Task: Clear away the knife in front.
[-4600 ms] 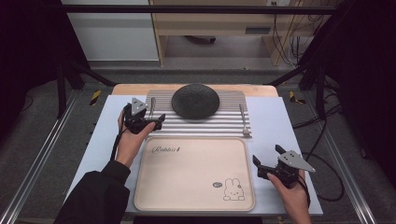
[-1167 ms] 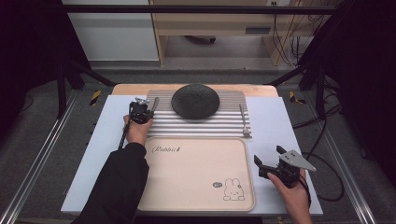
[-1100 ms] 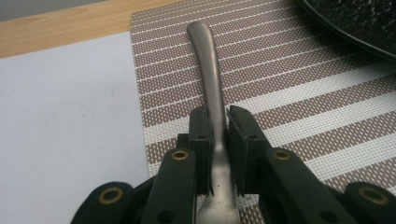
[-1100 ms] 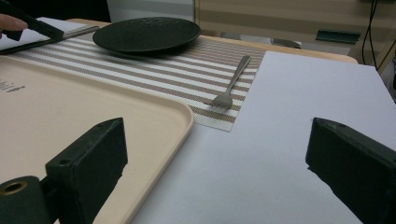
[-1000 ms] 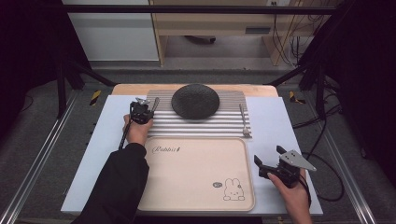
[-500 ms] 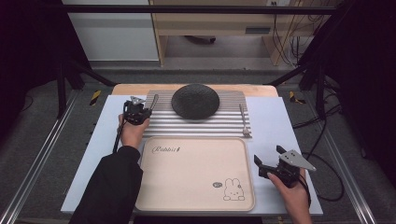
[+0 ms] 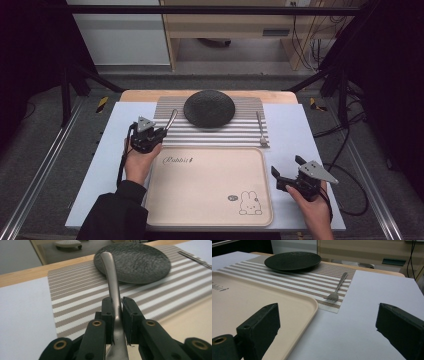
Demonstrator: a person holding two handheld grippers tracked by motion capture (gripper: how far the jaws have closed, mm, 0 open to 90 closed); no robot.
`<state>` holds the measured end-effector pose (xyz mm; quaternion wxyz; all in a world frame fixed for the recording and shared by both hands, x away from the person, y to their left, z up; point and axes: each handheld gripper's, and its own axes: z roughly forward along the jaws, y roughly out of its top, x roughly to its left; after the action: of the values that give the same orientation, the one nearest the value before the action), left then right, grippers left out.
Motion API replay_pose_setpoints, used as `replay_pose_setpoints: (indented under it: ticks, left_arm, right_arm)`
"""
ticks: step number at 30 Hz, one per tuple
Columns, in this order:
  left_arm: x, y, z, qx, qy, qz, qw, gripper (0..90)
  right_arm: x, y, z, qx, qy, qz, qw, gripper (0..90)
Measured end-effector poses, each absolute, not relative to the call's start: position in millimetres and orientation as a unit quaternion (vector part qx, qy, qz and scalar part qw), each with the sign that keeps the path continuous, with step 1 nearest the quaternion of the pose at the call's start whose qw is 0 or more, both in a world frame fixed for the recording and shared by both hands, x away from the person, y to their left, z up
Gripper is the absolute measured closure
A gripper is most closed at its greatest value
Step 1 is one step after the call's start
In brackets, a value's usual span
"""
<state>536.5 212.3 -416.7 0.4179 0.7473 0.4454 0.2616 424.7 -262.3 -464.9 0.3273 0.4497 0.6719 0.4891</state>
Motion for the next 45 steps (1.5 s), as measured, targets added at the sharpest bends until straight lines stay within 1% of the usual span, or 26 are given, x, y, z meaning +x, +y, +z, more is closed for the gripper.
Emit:
replay_pose_setpoints:
  ticks: [5, 10, 15, 19, 24, 31, 45]
  left_arm:
    - [517, 209, -412, 0.746, 0.435, 0.257, 0.434, 80.1]
    - [498, 199, -413, 0.754, 0.421, 0.246, 0.440, 80.1]
    - [482, 188, -416, 0.770, 0.407, 0.230, 0.433, 80.1]
    - [470, 184, -423, 0.772, 0.400, 0.220, 0.442, 80.1]
    - [462, 184, -427, 0.772, 0.402, 0.208, 0.447, 80.1]
    - [451, 182, -432, 0.780, 0.398, 0.201, 0.439, 80.1]
    - [443, 182, -442, 0.788, 0.403, 0.192, 0.425, 80.0]
  right_arm:
    - [425, -262, -465, 0.450, 0.672, 0.489, 0.328, 5.8]
    - [425, -263, -465, 0.451, 0.671, 0.490, 0.327, 5.8]
    - [425, -263, -465, 0.449, 0.671, 0.490, 0.329, 5.8]
    - [424, -263, -464, 0.450, 0.670, 0.491, 0.329, 5.8]
    - [424, -263, -464, 0.450, 0.670, 0.490, 0.329, 5.8]
    - [424, -263, -464, 0.450, 0.670, 0.491, 0.329, 5.8]
    - [424, -263, -464, 0.449, 0.671, 0.491, 0.328, 5.8]
